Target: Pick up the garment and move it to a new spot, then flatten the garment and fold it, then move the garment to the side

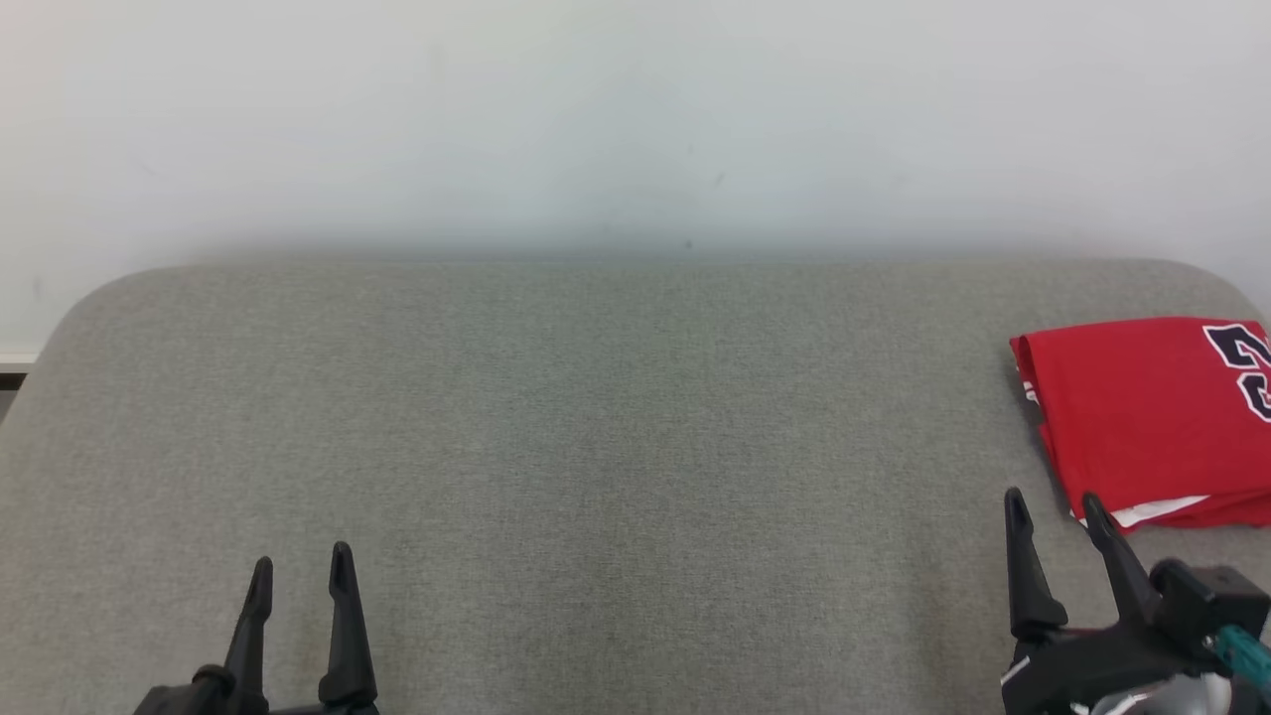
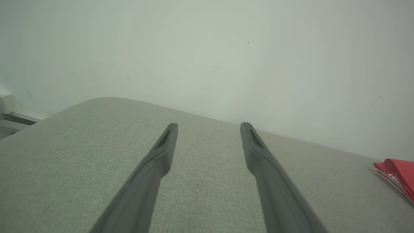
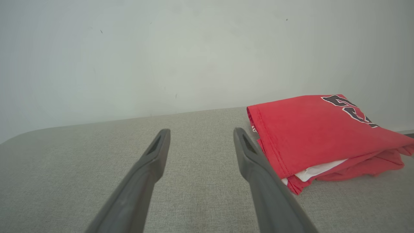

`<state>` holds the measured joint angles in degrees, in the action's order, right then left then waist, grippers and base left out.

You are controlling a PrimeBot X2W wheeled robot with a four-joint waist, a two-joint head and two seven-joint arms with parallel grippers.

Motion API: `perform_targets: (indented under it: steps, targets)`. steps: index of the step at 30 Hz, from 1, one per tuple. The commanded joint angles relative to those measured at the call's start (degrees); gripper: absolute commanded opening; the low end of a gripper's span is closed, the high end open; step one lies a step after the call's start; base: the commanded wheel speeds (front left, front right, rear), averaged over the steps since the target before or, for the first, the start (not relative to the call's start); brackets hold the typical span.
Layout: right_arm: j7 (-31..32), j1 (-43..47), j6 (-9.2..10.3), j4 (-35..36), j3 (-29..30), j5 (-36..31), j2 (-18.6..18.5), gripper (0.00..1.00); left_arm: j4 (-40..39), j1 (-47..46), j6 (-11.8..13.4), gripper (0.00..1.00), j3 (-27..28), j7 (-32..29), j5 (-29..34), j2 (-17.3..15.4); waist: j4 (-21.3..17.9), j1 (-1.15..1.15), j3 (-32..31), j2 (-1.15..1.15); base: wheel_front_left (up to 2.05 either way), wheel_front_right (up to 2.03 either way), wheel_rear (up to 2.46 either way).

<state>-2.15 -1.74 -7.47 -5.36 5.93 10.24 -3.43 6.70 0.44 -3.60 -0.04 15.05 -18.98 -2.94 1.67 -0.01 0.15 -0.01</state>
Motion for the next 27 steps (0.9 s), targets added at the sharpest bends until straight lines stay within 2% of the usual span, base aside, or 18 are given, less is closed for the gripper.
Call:
perform_targets:
  steps: [1, 11, 27]
  targets:
    - [-0.66, 1.11, -0.04, 0.21, 0.21, 0.29, 0.32, 1.00, 0.27, 0.81, -0.34, 1.00, -0.17, 0.17, -0.32, 0.06, 0.86, 0.01, -0.77, 0.01, 0.00, 0.00, 0.00]
    - [-1.94, 3.82, -0.04, -2.60, 0.93, 2.14, 0.56, 1.00, 2.96, 2.19, -1.21, 1.00, -0.95, 0.17, 0.76, 0.06, 1.18, 0.01, -1.31, 0.01, 0.00, 0.00, 0.00]
    - [-2.23, 3.26, -0.04, -4.57, 1.89, 1.76, 0.56, 1.00, 4.37, 2.22, -1.87, 1.00, -1.11, 0.17, 0.29, 0.07, 1.00, 0.01, -1.47, 0.01, 0.00, 0.00, 0.00]
